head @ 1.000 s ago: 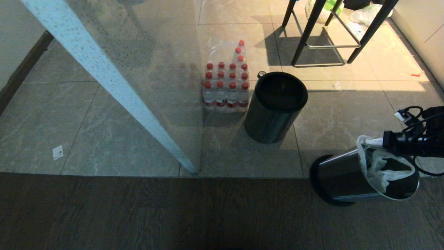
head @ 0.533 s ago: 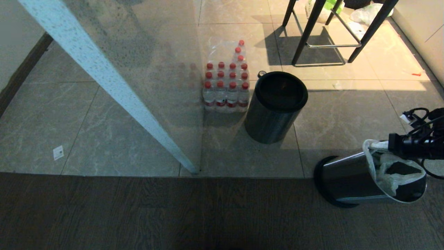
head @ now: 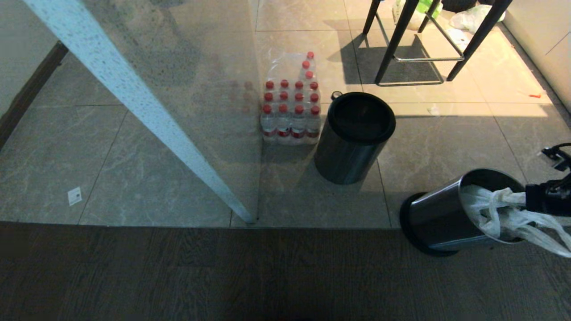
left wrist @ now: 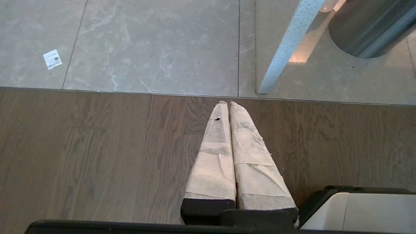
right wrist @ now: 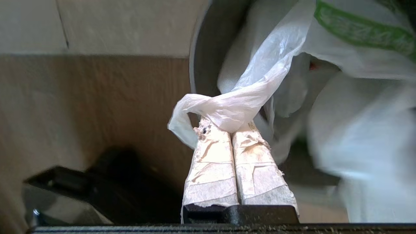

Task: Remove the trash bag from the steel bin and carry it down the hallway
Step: Pick up the trash bag

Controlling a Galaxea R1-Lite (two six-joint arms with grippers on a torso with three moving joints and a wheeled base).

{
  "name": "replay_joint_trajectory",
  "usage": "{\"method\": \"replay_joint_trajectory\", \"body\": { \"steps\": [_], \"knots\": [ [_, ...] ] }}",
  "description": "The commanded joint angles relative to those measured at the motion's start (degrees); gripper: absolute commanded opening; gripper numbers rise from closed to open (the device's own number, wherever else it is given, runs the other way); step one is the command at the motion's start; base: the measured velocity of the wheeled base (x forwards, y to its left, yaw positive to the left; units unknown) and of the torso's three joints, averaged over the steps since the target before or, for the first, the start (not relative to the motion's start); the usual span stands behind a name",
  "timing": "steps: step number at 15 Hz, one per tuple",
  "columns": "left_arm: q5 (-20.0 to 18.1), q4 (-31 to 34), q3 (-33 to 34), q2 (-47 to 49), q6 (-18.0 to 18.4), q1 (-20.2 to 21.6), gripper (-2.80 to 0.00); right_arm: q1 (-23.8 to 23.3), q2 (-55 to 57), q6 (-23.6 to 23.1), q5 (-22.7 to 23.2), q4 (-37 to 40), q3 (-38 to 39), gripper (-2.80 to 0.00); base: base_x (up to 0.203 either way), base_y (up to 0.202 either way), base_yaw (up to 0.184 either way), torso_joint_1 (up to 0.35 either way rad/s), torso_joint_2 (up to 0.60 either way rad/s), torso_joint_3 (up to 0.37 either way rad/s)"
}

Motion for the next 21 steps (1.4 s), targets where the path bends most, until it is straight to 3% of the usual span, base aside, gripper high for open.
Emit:
{"method": "replay_joint_trajectory", "body": {
  "steps": [1, 7, 13, 21],
  "knots": [
    [0.02, 0.0, 0.0, 0.0, -0.01, 0.02, -2.8, -0.89, -2.67, -0.85, 0.15, 1.21, 1.83, -2.8, 0.0, 0.0, 0.0, 0.0, 0.0, 0.0],
    [0.02, 0.0, 0.0, 0.0, -0.01, 0.02, -2.8, -3.93, -11.28, 0.18, 0.82, 10.68, -2.13, -2.8, 0.0, 0.0, 0.0, 0.0, 0.0, 0.0],
    [0.02, 0.0, 0.0, 0.0, -0.01, 0.02, -2.8, -5.04, -17.65, 0.89, 0.9, 13.41, -4.1, -2.8, 0.0, 0.0, 0.0, 0.0, 0.0, 0.0],
    [0.02, 0.0, 0.0, 0.0, -0.01, 0.02, -2.8, -5.13, -17.16, 1.45, 1.01, 14.85, -4.34, -2.8, 0.0, 0.0, 0.0, 0.0, 0.0, 0.0]
  ]
}}
